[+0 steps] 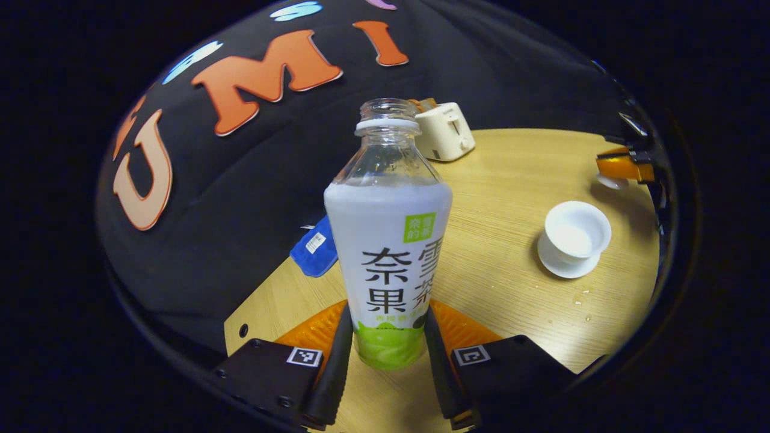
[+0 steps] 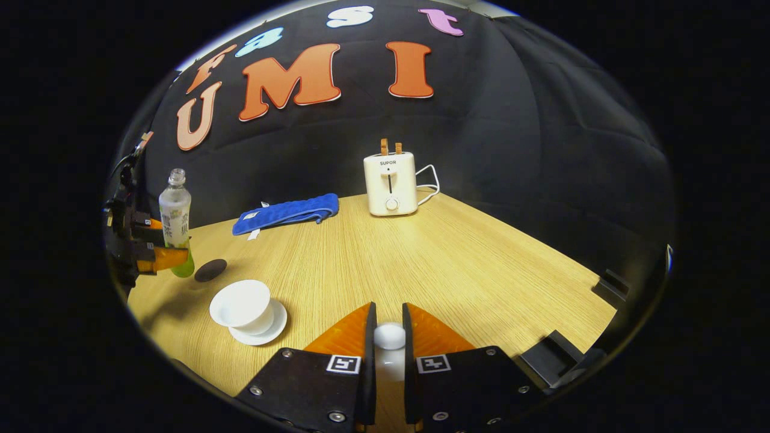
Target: Open the teacup lid with one hand, grasp the water bottle and pour water into the teacup with the other hand; after pouring, place the water bottle on the coaster and then close the teacup lid.
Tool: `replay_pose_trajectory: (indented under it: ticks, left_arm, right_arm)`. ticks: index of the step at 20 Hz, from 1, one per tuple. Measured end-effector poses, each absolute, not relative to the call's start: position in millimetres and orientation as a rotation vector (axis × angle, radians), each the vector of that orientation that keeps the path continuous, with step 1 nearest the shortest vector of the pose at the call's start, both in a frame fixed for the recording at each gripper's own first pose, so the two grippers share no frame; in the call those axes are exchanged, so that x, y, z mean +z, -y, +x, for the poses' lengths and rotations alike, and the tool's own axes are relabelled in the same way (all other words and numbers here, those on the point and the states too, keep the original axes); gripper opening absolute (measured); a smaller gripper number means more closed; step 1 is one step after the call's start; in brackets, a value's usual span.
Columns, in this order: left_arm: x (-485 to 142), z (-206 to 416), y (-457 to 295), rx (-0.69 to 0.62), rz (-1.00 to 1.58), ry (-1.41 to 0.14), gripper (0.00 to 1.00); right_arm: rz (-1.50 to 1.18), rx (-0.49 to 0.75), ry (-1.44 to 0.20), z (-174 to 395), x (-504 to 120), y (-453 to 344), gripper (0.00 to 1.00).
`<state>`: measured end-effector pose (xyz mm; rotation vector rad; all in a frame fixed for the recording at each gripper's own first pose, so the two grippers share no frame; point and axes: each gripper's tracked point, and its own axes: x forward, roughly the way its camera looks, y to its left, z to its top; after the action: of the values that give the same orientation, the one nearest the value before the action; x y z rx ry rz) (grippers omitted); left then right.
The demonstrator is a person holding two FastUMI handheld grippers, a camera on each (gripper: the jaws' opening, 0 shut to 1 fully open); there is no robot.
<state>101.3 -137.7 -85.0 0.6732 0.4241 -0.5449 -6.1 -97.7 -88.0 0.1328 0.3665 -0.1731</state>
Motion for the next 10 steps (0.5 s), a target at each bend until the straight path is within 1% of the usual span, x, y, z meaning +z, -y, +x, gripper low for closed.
replay_pose_trajectory:
  ticks: [1,2,3,4,5,6,8,9,10]
  left_arm:
    - [-79.7,97.3,138.9,-0.544,0.616,-0.422,0.62]
    - [-75.9,94.4,141.0,-0.546,0.539,-0.419,0.61]
    - [-68.1,89.2,141.7,-0.546,0.456,-0.414,0.61]
    - [-58.1,85.3,143.0,-0.539,0.394,-0.400,0.65]
    - [-49.8,84.3,142.7,-0.523,0.350,-0.385,0.65]
    - [-40.6,81.9,143.5,-0.511,0.313,-0.370,0.62]
    - [-24.0,79.8,141.6,-0.493,0.243,-0.345,0.61]
    - [-29.0,83.2,140.2,-0.494,0.209,-0.345,0.65]
    - [-29.1,81.5,140.9,-0.500,0.182,-0.347,0.62]
  right_arm:
    - [0.130,-0.174,-0.368,-5.7,-88.3,98.3,0.19]
    - [0.127,-0.175,-0.369,-5.4,-88.0,98.5,0.19]
    - [0.127,-0.174,-0.369,-5.0,-87.0,98.7,0.19]
    - [0.127,-0.172,-0.369,-3.7,-86.0,97.5,0.19]
    - [0.127,-0.169,-0.370,-4.0,-86.2,96.1,0.19]
    - [0.123,-0.167,-0.371,-2.8,-85.6,93.9,0.19]
    - [0.117,-0.159,-0.374,-0.3,-85.9,92.4,0.19]
    - [0.116,-0.156,-0.375,-0.4,-85.2,90.5,0.19]
    - [0.113,-0.154,-0.376,0.9,-85.1,89.1,0.19]
